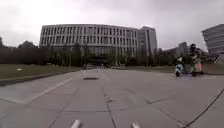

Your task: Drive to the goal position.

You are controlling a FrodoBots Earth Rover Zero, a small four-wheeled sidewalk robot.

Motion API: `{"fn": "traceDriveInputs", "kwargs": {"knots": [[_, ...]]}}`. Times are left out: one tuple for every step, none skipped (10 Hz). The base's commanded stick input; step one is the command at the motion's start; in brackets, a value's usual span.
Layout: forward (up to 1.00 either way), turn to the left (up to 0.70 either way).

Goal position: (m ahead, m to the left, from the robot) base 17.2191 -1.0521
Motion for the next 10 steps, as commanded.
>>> {"fn": "traceDriveInputs", "kwargs": {"knots": [[0.70, 0.00], [0.70, 0.00], [0.70, 0.00], [0.70, 0.00], [0.70, 0.00], [0.70, 0.00], [0.70, 0.00], [0.70, 0.00], [0.70, 0.00], [0.70, 0.00]]}}
